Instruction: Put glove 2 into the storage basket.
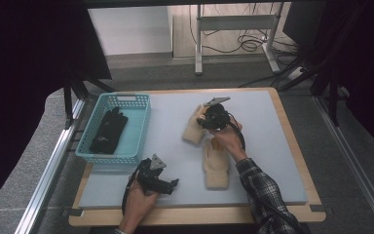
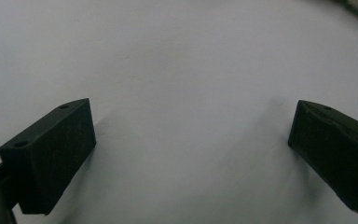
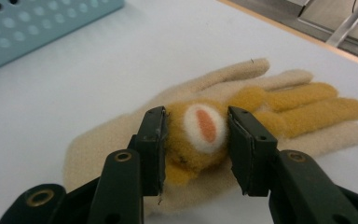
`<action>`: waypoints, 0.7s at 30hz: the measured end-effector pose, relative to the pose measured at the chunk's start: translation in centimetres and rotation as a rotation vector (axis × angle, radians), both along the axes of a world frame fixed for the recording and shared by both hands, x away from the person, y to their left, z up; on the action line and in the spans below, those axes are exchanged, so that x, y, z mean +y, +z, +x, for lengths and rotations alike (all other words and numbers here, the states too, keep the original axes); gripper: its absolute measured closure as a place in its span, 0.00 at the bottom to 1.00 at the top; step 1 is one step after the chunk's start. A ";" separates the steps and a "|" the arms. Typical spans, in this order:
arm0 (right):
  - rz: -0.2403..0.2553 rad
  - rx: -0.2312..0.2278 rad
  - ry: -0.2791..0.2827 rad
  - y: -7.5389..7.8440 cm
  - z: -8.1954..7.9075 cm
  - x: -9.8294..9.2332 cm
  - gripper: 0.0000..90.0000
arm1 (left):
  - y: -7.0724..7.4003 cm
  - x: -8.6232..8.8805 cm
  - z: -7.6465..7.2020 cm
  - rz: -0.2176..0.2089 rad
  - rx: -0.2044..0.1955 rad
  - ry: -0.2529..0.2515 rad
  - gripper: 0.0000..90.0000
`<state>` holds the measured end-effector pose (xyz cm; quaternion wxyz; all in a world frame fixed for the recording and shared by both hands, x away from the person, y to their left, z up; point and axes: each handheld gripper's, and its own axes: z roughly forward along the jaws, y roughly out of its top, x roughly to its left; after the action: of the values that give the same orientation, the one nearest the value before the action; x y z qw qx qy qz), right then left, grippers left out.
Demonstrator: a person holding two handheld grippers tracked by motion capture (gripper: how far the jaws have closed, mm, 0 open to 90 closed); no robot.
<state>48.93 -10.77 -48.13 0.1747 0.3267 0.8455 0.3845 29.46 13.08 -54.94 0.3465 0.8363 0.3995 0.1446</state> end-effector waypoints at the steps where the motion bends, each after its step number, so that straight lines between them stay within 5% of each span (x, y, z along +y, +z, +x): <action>1: 0.002 -0.003 0.009 0.4 -0.2 -0.1 0.65 | 0.0 0.0 0.0 0.000 -0.001 0.000 0.01; 13: 0.069 0.019 0.173 3.1 -4.8 -2.5 0.64 | 0.0 0.0 0.0 0.002 -0.001 -0.001 0.01; 21: 0.091 0.047 0.312 4.3 -9.5 -6.0 0.64 | 0.0 0.0 0.0 0.002 -0.002 0.000 0.01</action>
<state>39.38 -16.73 -43.82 0.0783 0.2081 0.8714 0.4374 29.44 13.08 -54.93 0.3460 0.8365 0.3989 0.1460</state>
